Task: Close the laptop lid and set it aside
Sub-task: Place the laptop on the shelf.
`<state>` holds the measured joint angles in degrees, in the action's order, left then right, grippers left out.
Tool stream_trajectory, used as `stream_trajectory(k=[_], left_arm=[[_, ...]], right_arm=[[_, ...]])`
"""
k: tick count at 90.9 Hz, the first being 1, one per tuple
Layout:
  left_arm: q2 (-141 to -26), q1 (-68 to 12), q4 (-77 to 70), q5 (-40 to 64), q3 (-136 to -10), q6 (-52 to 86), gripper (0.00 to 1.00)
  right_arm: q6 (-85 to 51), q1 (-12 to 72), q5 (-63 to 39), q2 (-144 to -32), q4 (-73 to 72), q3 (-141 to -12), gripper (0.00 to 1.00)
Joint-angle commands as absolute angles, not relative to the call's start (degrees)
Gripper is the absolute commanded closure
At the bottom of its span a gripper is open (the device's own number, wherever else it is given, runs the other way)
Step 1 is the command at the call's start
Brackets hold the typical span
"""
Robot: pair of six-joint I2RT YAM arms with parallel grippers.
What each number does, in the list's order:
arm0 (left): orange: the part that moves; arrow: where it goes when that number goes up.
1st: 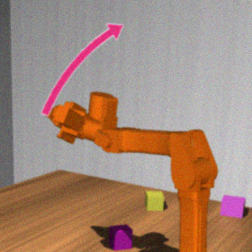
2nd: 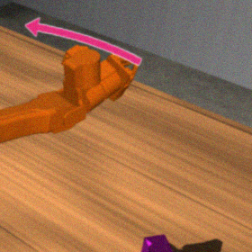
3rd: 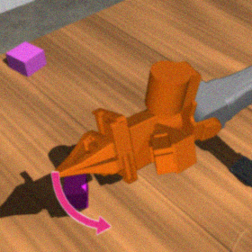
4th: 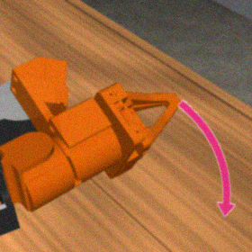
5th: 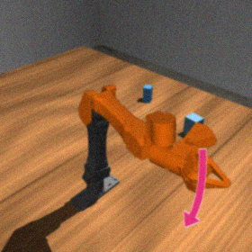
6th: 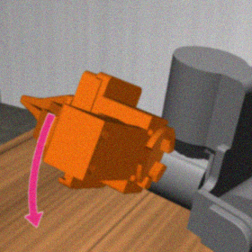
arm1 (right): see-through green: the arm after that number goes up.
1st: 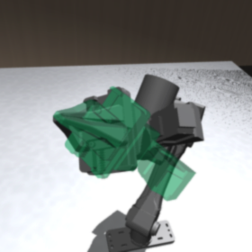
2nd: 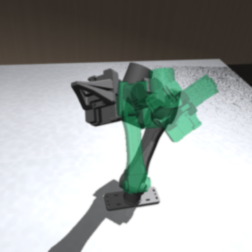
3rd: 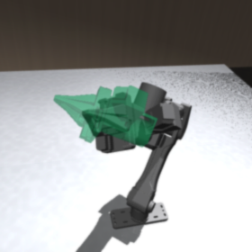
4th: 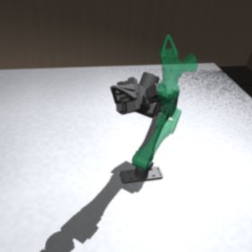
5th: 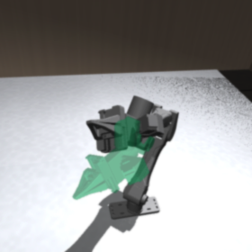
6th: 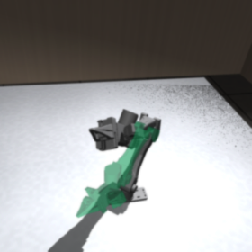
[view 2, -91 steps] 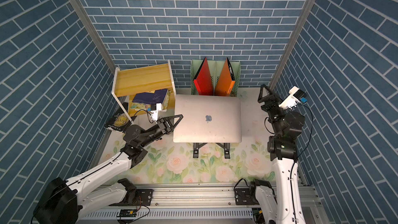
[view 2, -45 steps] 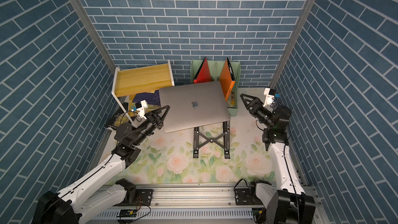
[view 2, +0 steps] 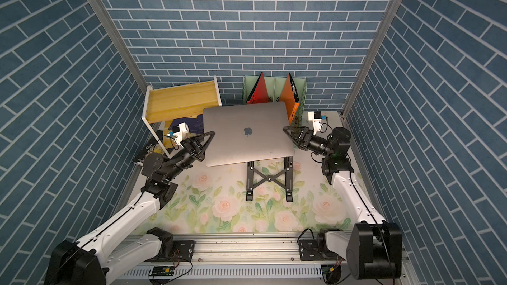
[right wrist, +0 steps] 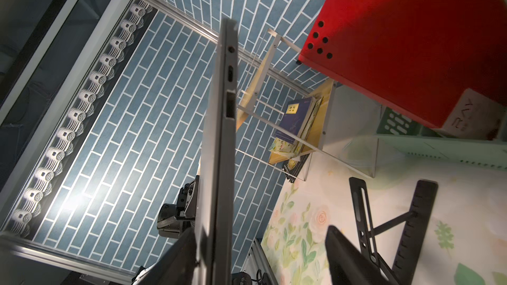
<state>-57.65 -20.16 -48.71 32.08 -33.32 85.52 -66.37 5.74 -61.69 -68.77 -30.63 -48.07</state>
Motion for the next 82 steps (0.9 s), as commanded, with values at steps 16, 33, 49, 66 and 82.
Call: stream_trajectory(k=[16, 33, 49, 66, 82], left_arm=[[-56.1, -15.8, -63.1, 37.7, -37.1, 90.7, 1.00], [-57.2, -14.2, -62.6, 40.6, -36.7, 90.8, 1.00], [-58.5, -13.7, -62.5, 42.6, -36.9, 90.6, 1.00], [-57.6, -12.3, -57.6, 41.4, -37.4, 86.7, 0.88], [-48.2, -9.4, -31.0, 29.4, -39.8, 70.0, 0.35]], right_arm=[[-74.2, 9.1, -65.8, -69.0, -41.8, -49.1, 0.62], [-76.0, 12.8, -65.8, -69.5, -42.3, -49.8, 0.73], [-75.9, 14.7, -65.9, -70.1, -42.2, -51.2, 0.76], [-75.8, 15.3, -65.0, -69.8, -42.4, -51.9, 1.00], [-77.2, 15.2, -61.1, -67.9, -44.7, -51.1, 1.00]])
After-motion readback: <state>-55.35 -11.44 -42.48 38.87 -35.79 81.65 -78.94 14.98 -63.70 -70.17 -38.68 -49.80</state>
